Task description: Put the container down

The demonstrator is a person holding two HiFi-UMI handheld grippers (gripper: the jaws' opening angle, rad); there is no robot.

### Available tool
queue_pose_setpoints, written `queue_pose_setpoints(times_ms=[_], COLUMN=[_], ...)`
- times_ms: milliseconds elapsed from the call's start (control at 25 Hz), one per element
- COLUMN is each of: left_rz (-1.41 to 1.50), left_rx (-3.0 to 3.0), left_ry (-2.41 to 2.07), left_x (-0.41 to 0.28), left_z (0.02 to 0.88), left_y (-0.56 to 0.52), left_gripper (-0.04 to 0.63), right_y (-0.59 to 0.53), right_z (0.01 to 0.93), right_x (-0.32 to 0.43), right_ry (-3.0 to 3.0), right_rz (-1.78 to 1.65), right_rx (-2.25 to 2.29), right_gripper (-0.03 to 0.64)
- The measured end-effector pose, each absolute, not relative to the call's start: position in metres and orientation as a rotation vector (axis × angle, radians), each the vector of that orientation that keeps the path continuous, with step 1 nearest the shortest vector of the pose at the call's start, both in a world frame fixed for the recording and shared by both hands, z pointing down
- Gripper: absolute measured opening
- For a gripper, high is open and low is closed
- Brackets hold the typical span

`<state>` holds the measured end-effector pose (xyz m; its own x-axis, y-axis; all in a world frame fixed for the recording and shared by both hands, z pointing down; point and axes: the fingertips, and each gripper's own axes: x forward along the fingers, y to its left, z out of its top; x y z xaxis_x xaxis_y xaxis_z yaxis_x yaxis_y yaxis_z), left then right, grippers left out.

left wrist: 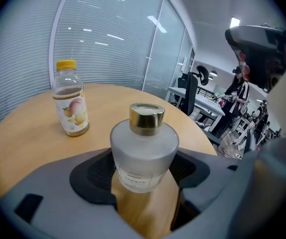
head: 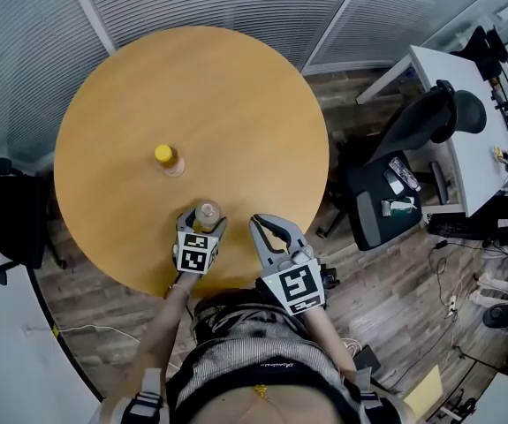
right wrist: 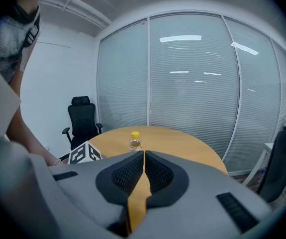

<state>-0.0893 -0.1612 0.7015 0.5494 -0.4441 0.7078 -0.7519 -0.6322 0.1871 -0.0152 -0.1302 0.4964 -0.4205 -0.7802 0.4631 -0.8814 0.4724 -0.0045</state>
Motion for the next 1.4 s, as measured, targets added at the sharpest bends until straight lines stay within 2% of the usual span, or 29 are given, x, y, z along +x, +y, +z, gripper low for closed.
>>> queue_pose_setpoints(times_ms=[1400], left_rz=[1.001], left_rx=[2.334], left_ry=[-0.964], left_x=[-0.095], left_z=[0.732], left_y=[-0.144], left_gripper=[0.330], right_y=[-0.129], right_z=[0.500], right_x=[-0.023], right_ry=[-2.327], right_rz=[0.346], right_rx=[1.352], right_gripper=[0.023])
